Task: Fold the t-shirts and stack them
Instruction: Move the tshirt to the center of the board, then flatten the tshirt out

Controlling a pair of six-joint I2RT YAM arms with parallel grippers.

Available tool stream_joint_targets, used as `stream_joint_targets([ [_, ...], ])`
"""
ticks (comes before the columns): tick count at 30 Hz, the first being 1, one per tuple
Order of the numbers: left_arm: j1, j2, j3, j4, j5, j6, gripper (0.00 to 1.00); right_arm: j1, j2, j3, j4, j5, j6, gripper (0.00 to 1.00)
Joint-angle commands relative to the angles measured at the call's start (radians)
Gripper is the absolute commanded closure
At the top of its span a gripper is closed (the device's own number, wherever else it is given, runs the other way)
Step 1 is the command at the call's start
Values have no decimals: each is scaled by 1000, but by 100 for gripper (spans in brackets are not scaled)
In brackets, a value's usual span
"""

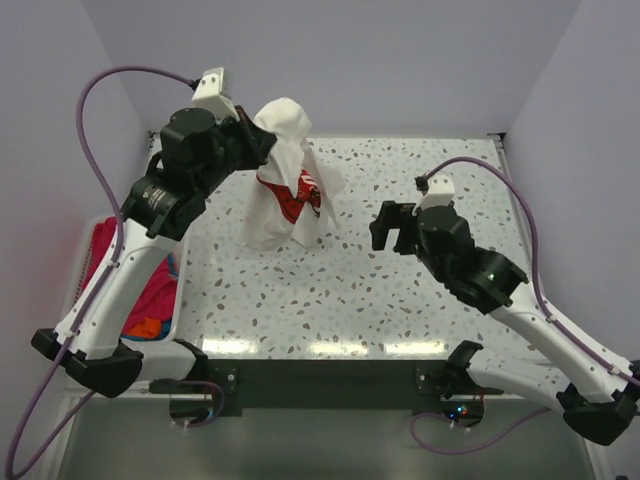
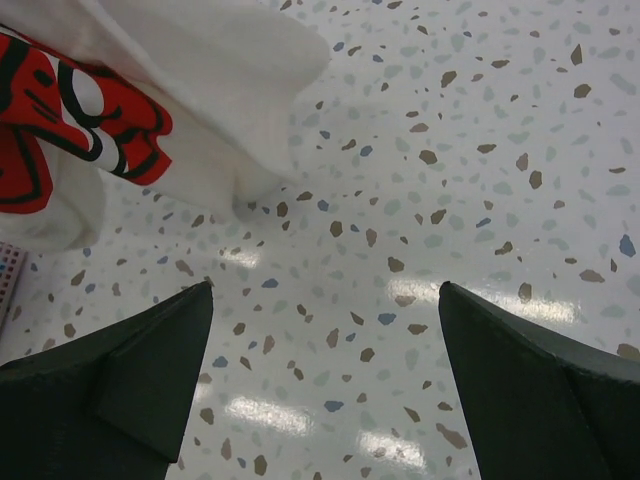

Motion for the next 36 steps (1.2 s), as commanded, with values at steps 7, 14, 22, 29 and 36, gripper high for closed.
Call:
stream_joint_targets([
  [7, 195, 175, -65, 211, 152, -81, 100, -12, 166, 23, 125, 100, -12, 2],
  [14, 300, 483, -36, 191, 270, -133, 41, -159, 457, 58, 182, -112, 3, 5],
  [22, 300, 234, -396, 202, 21, -173, 30, -121, 562, -108, 368, -241, 116, 14],
  [29, 300, 0, -757, 196, -111, -256, 45, -29, 671, -131, 444, -187, 235, 25],
  [36, 300, 33, -840, 229, -116, -262, 41, -27, 763, -144, 576, -140, 299, 26],
])
